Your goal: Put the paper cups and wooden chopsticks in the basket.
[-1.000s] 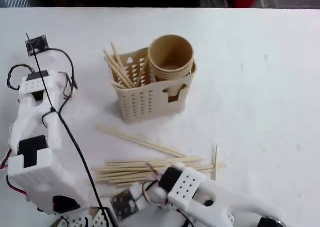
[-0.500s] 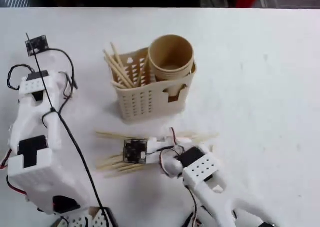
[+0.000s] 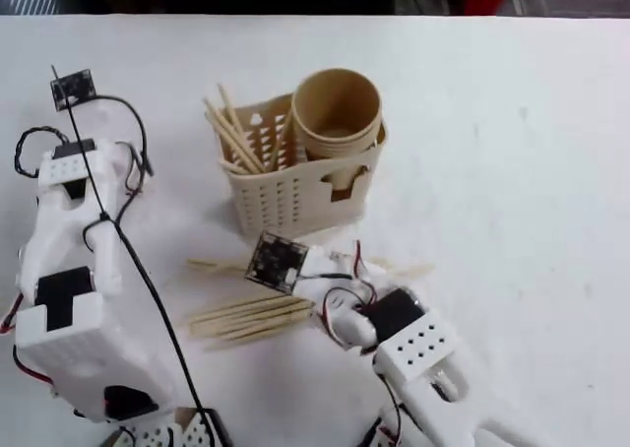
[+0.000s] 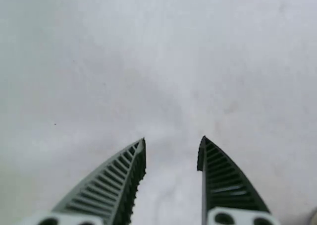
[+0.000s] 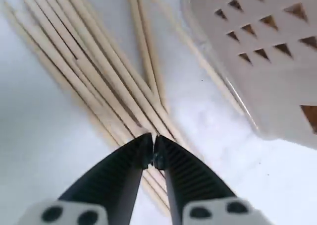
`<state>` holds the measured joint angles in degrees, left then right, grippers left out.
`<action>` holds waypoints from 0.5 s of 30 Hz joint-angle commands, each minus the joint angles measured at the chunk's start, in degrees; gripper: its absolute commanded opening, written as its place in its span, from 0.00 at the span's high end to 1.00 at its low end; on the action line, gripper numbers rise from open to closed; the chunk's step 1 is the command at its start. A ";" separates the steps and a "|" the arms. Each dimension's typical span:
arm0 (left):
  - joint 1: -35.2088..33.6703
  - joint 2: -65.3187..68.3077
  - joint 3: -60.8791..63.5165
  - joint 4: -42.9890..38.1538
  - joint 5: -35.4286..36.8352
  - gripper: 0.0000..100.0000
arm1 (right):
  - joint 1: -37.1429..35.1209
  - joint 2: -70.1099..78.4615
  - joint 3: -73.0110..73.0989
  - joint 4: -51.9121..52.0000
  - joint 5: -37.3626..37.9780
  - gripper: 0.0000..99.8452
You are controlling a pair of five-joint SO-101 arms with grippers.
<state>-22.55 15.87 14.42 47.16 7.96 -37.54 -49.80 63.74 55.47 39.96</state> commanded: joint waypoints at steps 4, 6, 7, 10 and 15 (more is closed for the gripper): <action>-1.36 -0.40 -0.70 -1.58 -0.44 0.82 | -1.71 10.59 -20.31 9.10 -4.31 0.98; -2.07 -0.40 -0.70 -1.85 -0.35 0.82 | -4.70 18.15 -20.75 7.52 -4.31 0.94; -2.15 -0.40 -0.62 -1.85 -0.35 0.82 | -6.46 21.49 -20.66 6.29 -4.31 0.91; -2.15 -0.40 -0.62 -1.76 -0.35 0.82 | -10.68 29.67 -19.60 -0.04 -4.31 0.85; -3.47 -0.40 -0.79 -1.85 -0.18 0.82 | -12.62 36.35 -19.34 -4.00 -1.85 0.90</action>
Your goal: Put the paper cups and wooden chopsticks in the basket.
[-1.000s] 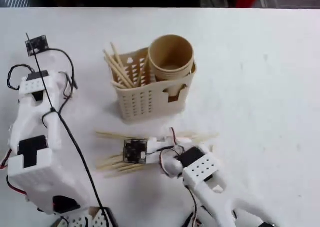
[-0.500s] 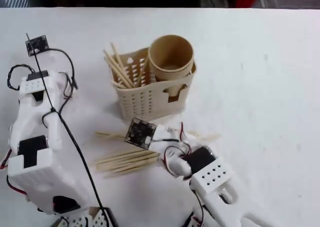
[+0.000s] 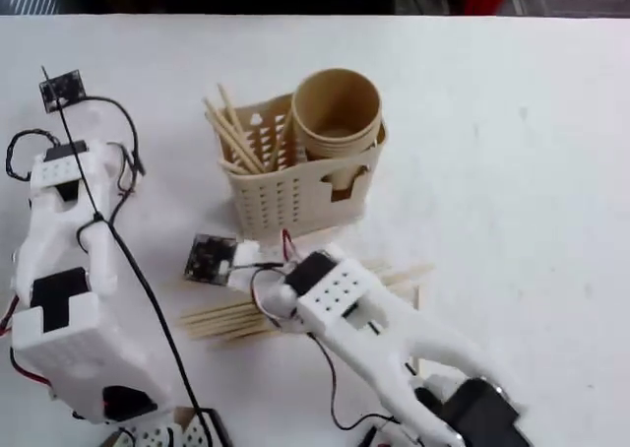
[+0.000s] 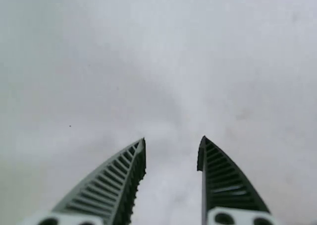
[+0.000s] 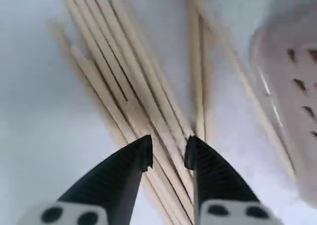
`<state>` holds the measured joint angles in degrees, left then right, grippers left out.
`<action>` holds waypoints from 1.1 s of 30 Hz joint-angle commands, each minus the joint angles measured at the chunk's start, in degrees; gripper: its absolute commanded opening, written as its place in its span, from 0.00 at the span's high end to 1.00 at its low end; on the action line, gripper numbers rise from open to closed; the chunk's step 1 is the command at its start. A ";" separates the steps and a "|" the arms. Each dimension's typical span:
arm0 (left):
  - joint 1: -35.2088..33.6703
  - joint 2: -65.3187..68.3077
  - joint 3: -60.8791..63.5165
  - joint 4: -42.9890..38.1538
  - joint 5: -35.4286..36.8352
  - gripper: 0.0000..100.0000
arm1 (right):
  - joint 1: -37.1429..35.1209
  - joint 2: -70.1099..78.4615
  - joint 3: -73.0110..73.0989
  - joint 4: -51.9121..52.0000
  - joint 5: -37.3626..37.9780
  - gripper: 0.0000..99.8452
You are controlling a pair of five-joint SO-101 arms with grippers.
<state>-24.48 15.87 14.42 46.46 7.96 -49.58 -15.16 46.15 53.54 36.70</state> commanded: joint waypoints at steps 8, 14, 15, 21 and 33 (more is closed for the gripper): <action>-1.63 -0.40 -1.14 -0.97 1.41 0.82 | 0.31 8.84 -1.41 -6.55 1.76 0.89; -1.63 -0.40 -1.14 -0.97 1.41 0.82 | 0.92 9.98 -1.49 -6.81 1.32 0.92; -1.63 -0.40 -1.14 -1.05 1.41 0.82 | 1.54 9.98 -1.67 -6.73 1.23 0.96; -1.63 -0.40 -1.14 -1.05 1.41 0.82 | 7.52 7.52 -1.67 -5.85 1.14 0.98; -1.54 -0.40 -1.05 -1.05 1.41 0.82 | 8.31 -24.22 -1.49 8.48 -3.43 0.98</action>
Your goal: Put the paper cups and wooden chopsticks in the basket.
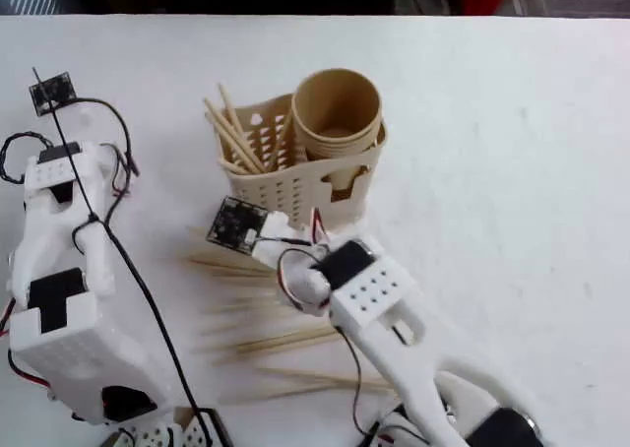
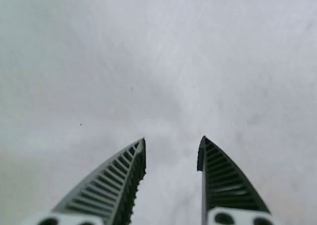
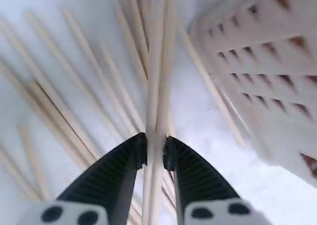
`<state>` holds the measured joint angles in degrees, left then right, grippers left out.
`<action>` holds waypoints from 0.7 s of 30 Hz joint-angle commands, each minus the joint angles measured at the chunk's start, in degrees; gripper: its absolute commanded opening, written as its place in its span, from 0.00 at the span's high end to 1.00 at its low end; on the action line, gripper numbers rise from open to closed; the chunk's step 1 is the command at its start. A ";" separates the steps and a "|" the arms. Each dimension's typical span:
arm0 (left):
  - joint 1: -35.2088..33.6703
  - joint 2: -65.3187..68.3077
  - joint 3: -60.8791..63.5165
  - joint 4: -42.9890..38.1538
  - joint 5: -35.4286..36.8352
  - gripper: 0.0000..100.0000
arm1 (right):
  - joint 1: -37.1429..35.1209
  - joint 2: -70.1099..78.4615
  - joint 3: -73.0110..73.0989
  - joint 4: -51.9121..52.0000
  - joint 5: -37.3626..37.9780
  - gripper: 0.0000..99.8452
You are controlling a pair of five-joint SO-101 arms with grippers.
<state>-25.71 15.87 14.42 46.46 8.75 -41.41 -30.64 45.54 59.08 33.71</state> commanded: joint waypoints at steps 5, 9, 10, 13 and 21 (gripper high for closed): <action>-0.13 -0.31 -1.05 -1.05 0.62 0.82 | 0.13 -22.55 -3.25 5.23 -0.53 0.98; -0.13 -0.31 -1.05 -1.05 0.62 0.82 | 0.40 -25.89 -15.82 5.41 -4.31 0.98; -0.13 -0.31 -1.05 -1.05 0.62 0.82 | 0.40 -24.84 -19.43 5.14 -5.71 0.98; -0.13 -0.31 -1.05 -1.05 0.62 0.82 | 0.40 -17.98 -29.98 3.12 -9.67 0.98; -0.13 -0.31 -1.05 -0.70 0.62 0.82 | 1.71 1.01 -44.22 -21.05 -21.27 0.98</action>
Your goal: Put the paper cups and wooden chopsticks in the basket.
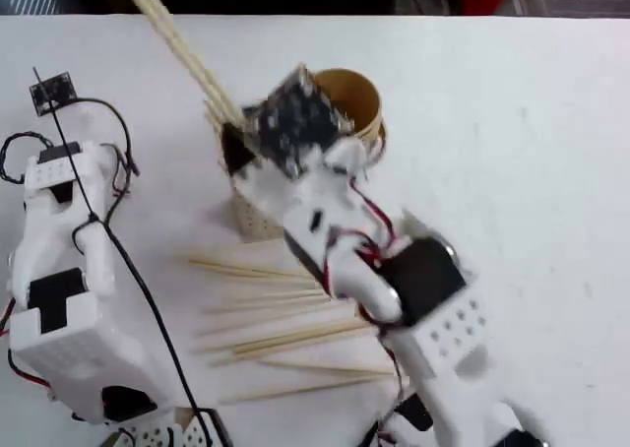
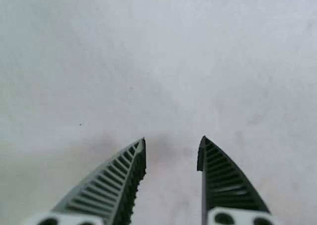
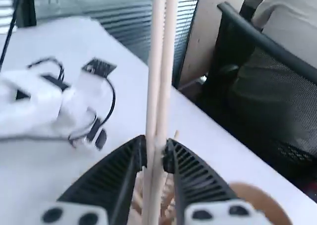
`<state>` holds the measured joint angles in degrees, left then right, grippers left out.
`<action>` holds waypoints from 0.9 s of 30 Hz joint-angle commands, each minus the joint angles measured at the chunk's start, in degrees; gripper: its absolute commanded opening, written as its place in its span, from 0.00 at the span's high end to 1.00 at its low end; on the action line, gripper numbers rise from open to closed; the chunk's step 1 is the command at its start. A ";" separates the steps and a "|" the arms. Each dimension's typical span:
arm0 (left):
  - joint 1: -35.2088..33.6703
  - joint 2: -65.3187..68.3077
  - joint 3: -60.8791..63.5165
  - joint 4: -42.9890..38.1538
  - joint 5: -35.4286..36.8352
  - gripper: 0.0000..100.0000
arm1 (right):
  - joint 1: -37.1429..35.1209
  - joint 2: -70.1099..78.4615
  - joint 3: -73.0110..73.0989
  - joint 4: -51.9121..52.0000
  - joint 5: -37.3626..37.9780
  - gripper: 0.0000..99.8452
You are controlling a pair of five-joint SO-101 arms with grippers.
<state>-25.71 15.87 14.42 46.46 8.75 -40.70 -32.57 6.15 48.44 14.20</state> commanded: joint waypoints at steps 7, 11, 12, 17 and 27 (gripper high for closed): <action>-0.04 -0.31 -1.23 -0.97 0.62 0.82 | 1.36 4.44 2.11 -21.23 -4.66 0.98; -0.13 -0.31 -1.05 -0.70 0.62 0.82 | 1.36 4.35 11.87 -28.70 -5.01 0.98; -0.13 -0.31 -1.05 -0.70 0.62 0.82 | 1.36 4.18 14.07 -29.85 -5.01 0.98; -0.13 -0.31 -0.97 -0.70 0.62 0.82 | 1.80 3.91 20.92 -31.08 -5.01 0.98; -0.13 -0.31 -0.97 -0.79 0.62 0.82 | 1.80 3.47 22.42 -28.97 -4.66 0.79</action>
<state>-25.71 15.87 14.42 46.46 8.75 -39.21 -27.74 29.19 18.90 9.54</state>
